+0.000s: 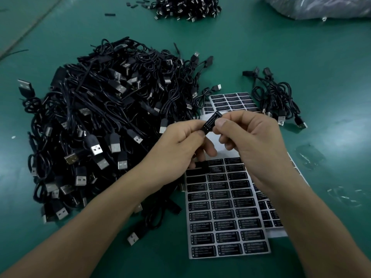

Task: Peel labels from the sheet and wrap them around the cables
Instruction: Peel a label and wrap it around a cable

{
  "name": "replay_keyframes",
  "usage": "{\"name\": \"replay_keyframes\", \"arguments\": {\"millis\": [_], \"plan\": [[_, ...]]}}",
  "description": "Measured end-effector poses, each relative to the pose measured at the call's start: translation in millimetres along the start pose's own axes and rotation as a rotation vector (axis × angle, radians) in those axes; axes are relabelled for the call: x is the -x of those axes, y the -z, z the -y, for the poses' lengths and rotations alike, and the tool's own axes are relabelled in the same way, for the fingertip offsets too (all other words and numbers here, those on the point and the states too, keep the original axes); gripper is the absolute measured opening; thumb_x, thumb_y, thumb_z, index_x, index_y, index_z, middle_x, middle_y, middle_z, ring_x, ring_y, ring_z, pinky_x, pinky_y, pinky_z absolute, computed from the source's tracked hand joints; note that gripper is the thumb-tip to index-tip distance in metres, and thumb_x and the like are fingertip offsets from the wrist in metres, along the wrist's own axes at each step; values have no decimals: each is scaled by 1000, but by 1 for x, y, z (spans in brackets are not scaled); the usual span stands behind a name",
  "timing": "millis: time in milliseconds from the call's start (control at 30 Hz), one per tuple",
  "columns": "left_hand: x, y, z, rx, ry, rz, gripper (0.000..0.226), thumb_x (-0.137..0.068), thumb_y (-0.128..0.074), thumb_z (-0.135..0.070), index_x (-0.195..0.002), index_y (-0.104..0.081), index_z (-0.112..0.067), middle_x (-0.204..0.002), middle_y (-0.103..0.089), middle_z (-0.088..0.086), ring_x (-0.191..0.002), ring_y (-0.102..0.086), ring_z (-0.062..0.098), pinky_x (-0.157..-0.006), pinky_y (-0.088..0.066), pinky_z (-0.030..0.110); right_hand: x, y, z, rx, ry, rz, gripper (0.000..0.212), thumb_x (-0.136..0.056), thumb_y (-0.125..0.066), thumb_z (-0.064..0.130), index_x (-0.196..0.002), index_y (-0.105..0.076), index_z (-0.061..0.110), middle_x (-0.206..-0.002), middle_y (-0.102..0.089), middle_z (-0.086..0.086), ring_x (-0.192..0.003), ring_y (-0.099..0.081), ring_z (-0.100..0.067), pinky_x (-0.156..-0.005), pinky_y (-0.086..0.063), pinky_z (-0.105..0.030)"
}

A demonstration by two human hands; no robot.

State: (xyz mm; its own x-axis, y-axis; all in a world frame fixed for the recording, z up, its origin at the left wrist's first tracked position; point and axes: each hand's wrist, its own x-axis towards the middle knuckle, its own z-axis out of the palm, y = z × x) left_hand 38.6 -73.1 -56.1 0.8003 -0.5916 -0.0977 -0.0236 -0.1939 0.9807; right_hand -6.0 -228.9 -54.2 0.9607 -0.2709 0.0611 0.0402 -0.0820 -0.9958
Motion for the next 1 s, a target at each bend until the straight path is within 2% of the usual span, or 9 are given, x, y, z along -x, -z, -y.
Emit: {"name": "replay_keyframes", "arguments": {"millis": [267, 467, 700, 1000], "plan": [[2, 1, -3, 53, -6, 56, 37, -103, -39, -1, -107, -68, -25, -88, -78, -2, -73, -66, 4, -59, -49, 18, 1, -1, -1, 45, 32, -7, 22, -92, -68, 12, -71, -72, 20, -62, -64, 6, -57, -56, -2, -59, -47, -15], [2, 1, -3, 81, -12, 61, 34, -103, -42, -1, -111, -66, -24, -91, -79, 0, -75, -68, 6, -60, -50, 17, 1, -1, 0, 39, 20, -5, 20, -92, -67, 9, -74, -72, 15, -61, -61, 4, -58, -54, -6, -58, -48, -18], [2, 0, -2, 92, -21, 66, 37, -103, -41, 0, -113, -63, -29, -91, -79, 0, -75, -69, 7, -59, -50, 17, 1, -1, 1, 59, 15, -14, 21, -91, -68, 10, -73, -72, 18, -61, -62, 2, -60, -55, -8, -59, -49, -19], [1, 0, 1, 113, -22, 64, 34, -103, -43, 0, -114, -58, -29, -90, -79, 1, -75, -70, 7, -58, -51, 18, 1, 0, 1, 89, 38, -13, 21, -91, -69, 10, -73, -71, 19, -60, -64, 5, -57, -55, -3, -58, -48, -15]]}}
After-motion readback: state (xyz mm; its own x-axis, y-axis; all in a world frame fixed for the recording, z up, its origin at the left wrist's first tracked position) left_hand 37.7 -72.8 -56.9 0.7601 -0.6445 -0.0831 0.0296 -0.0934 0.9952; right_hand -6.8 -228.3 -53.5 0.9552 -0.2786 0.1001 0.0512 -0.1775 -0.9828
